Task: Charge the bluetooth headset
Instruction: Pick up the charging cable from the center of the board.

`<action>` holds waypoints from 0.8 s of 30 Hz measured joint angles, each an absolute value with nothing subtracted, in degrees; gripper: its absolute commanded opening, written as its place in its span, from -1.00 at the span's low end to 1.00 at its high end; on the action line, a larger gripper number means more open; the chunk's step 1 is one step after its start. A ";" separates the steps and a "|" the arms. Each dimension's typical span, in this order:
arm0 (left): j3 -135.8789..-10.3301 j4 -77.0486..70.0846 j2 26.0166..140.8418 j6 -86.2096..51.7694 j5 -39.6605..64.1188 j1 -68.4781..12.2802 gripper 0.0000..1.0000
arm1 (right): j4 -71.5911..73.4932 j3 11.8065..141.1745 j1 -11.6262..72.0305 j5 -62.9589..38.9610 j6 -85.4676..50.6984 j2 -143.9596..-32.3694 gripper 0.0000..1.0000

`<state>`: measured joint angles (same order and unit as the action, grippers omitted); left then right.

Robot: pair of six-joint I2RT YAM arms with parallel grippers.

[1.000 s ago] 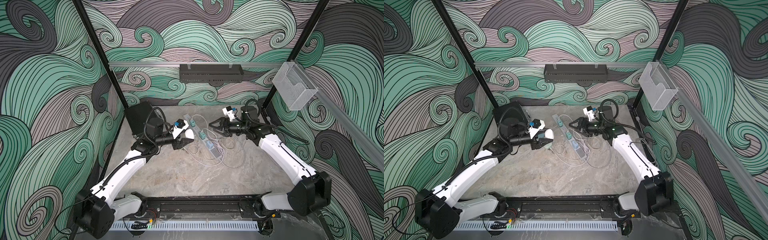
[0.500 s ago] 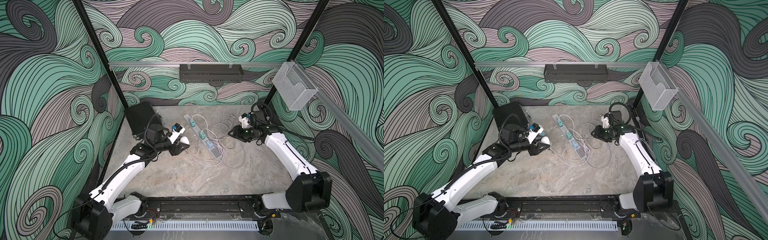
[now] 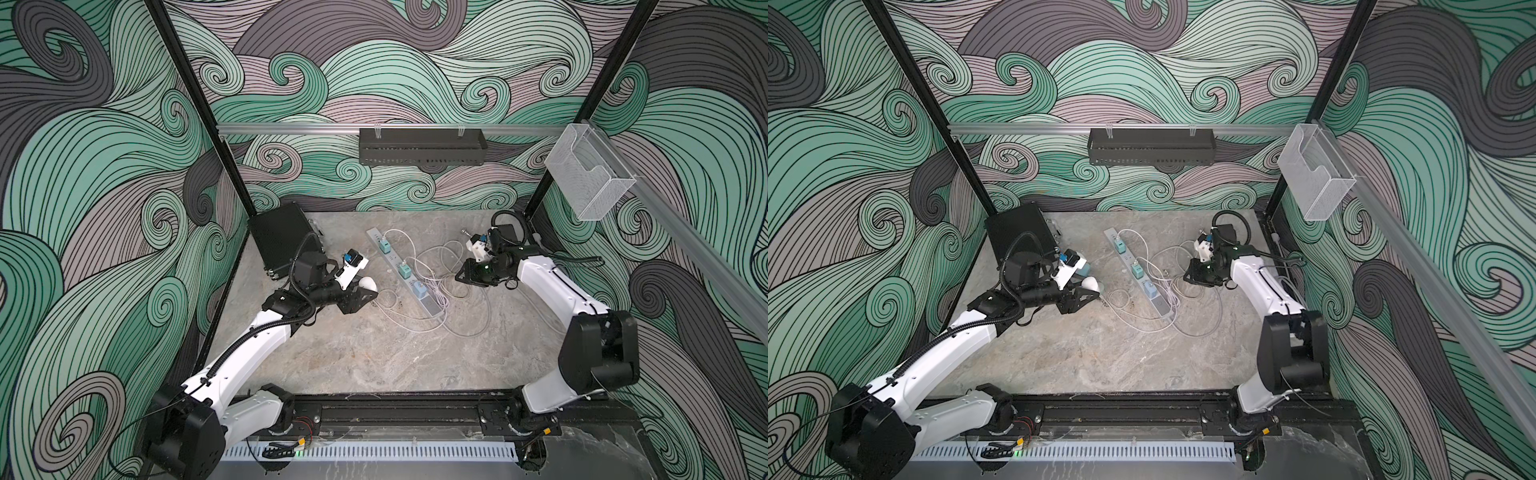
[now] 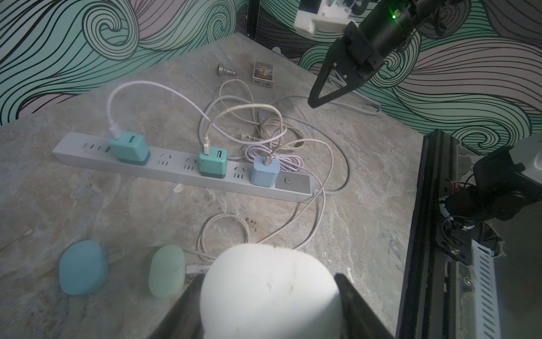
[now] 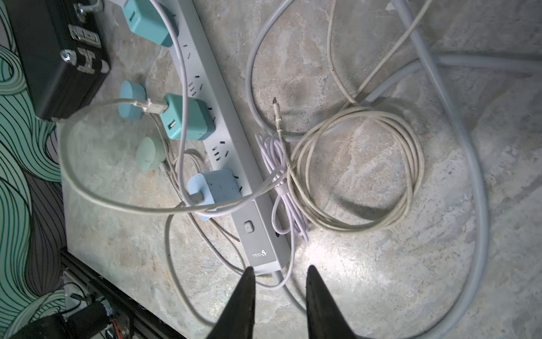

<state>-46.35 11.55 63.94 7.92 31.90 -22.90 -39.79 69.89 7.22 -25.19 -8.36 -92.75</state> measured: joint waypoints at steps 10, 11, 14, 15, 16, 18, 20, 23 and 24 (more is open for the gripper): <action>-46.35 9.87 66.11 7.92 31.99 -22.90 -0.31 | -36.03 80.05 7.14 -29.50 -6.81 -109.40 -0.48; -46.35 9.65 66.11 7.97 31.99 -22.90 -0.32 | -36.01 81.23 7.16 -29.67 -6.79 -110.83 -0.48; -46.35 9.26 66.11 8.16 31.99 -22.90 -0.32 | -35.81 84.12 7.38 -30.20 -6.52 -114.32 -0.48; -46.35 9.21 66.11 8.23 31.97 -22.90 -0.32 | -35.77 84.88 7.49 -30.48 -6.37 -115.31 -0.48; -46.35 9.19 66.11 8.27 31.97 -22.90 -0.32 | -35.73 85.30 7.60 -30.68 -6.22 -115.90 -0.47; -46.35 9.19 66.11 8.32 31.97 -22.90 -0.31 | -35.81 86.24 7.84 -31.31 -5.80 -117.12 -0.40; -46.35 9.17 66.11 8.34 31.97 -22.90 -0.31 | -35.77 87.20 8.27 -31.90 -5.17 -118.32 -0.38; -46.35 8.95 66.11 8.32 31.99 -22.90 -0.31 | -35.77 88.12 8.95 -32.34 -4.89 -119.85 -0.37; -46.35 8.93 66.11 8.32 31.99 -22.90 -0.31 | -35.75 88.27 9.15 -32.47 -4.86 -120.18 -0.37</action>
